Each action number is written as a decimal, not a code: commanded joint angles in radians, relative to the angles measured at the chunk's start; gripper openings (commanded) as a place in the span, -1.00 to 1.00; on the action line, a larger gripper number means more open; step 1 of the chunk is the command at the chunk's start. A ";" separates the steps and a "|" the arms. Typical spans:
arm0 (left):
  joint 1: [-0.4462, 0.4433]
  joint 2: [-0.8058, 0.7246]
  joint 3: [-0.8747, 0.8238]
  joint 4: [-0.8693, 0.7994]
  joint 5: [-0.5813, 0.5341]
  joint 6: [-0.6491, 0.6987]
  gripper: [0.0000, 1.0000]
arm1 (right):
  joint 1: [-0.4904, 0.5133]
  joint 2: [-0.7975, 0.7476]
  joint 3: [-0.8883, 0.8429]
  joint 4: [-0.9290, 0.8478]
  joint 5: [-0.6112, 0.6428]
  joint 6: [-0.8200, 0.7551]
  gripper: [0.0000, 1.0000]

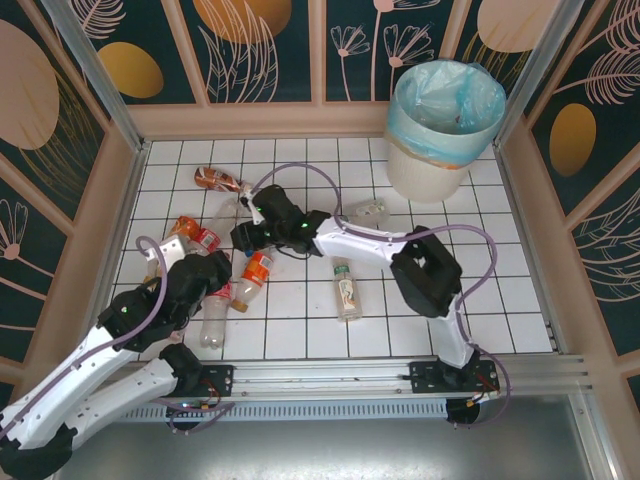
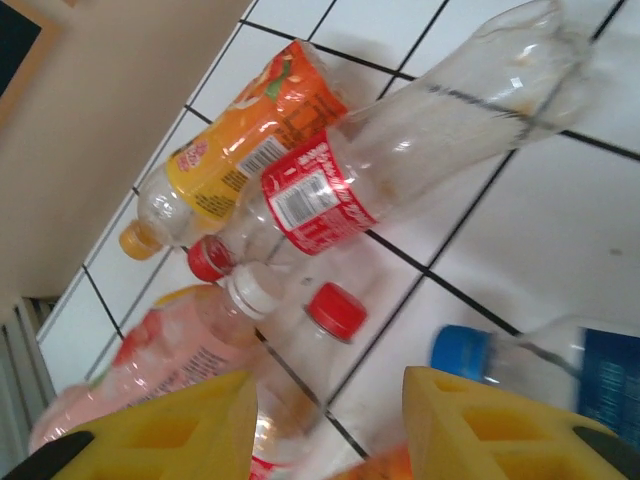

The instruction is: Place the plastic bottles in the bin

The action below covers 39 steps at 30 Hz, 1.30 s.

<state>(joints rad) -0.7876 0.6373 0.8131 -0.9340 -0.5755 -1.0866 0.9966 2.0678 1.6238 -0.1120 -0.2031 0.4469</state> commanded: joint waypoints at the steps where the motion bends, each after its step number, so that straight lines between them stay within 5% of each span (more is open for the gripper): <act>1: -0.002 -0.034 -0.019 -0.056 -0.033 -0.086 0.60 | 0.014 0.073 0.113 -0.104 0.011 0.112 -0.11; 12: -0.002 -0.044 -0.098 0.036 0.023 -0.048 0.62 | 0.061 0.420 0.659 -0.490 0.091 0.199 0.10; 39: -0.002 -0.111 -0.141 0.090 0.035 -0.039 0.63 | 0.064 0.483 0.625 -0.419 0.058 0.302 0.14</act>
<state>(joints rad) -0.7876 0.5331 0.6807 -0.8654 -0.5472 -1.1305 1.0706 2.5294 2.2433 -0.5610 -0.1318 0.7174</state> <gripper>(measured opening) 0.815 0.570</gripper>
